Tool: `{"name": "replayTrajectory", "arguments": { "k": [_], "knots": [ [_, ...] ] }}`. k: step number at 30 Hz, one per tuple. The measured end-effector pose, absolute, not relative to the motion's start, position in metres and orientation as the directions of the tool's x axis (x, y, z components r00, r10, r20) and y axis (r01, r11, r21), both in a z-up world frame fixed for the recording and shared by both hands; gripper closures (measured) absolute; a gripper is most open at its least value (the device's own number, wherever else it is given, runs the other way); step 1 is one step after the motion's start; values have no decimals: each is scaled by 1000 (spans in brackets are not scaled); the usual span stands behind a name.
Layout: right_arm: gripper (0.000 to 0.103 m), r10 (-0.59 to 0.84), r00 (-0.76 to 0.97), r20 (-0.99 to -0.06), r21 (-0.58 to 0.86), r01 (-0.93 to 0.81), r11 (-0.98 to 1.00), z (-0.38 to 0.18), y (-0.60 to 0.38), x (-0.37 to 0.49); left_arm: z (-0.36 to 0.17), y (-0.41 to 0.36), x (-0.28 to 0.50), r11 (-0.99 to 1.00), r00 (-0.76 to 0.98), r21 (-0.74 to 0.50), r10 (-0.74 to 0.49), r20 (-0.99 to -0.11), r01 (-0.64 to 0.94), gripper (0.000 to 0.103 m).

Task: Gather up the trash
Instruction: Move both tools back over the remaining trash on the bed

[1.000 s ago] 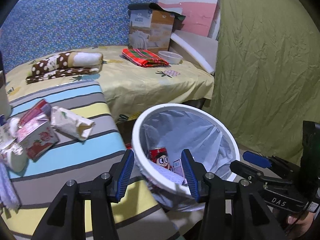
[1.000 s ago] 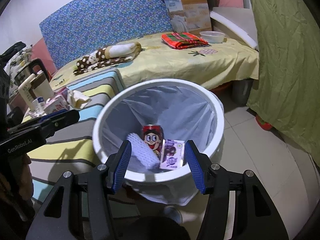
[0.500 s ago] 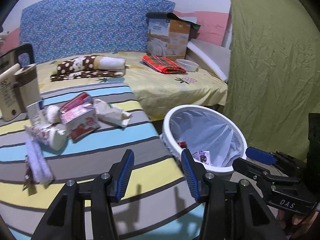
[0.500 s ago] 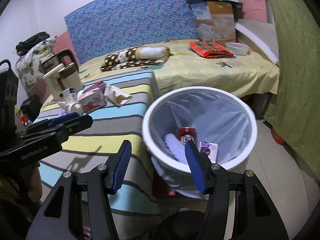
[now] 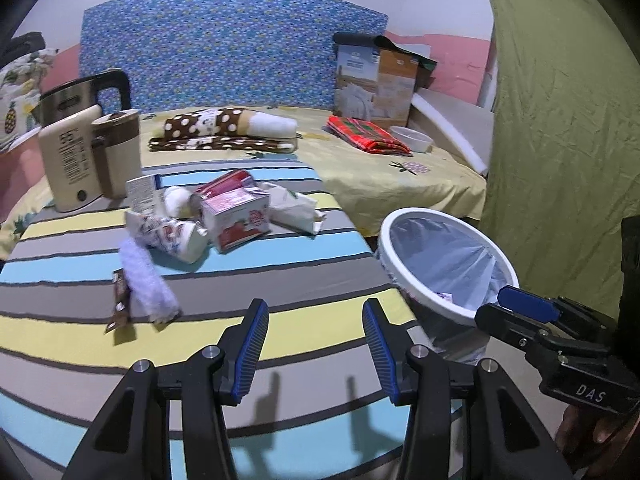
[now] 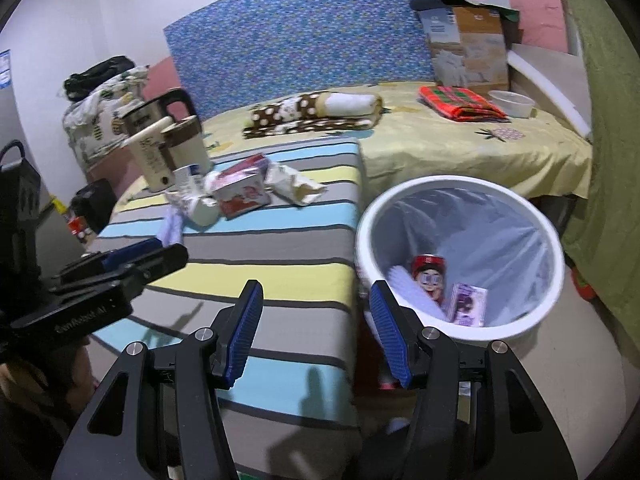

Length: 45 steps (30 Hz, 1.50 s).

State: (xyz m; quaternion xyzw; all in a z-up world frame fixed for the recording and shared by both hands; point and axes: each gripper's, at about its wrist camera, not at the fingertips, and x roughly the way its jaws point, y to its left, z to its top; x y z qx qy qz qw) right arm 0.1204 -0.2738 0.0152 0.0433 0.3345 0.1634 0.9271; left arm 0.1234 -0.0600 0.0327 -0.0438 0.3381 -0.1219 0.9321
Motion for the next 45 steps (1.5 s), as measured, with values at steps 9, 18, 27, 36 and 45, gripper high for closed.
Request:
{"name": "replayTrajectory", "arguments": {
  "k": [9,18,27,36,45],
  "knots": [
    [46,377,684,-624,177,-346,921,11,-247,118,30,-32,107,984,771,-138,-175,-613,114,54],
    [46,398,658,-639,177,-378,909,9,-233,123,28,-4,104,988,782,-145,-135,-609,58,54],
    [46,404,654,-640,173,-390,905,10,-225,138,19,29,124,984,773,-176,-82,-629,-39,54],
    [46,398,663,-634,166,-386,908,12,-223,160,10,48,155,966,764,-242,-91,-638,-86,54],
    [46,379,668,-640,140,-384,913,10,-218,200,-10,45,189,965,734,-238,-80,-675,-114,54]
  ]
}}
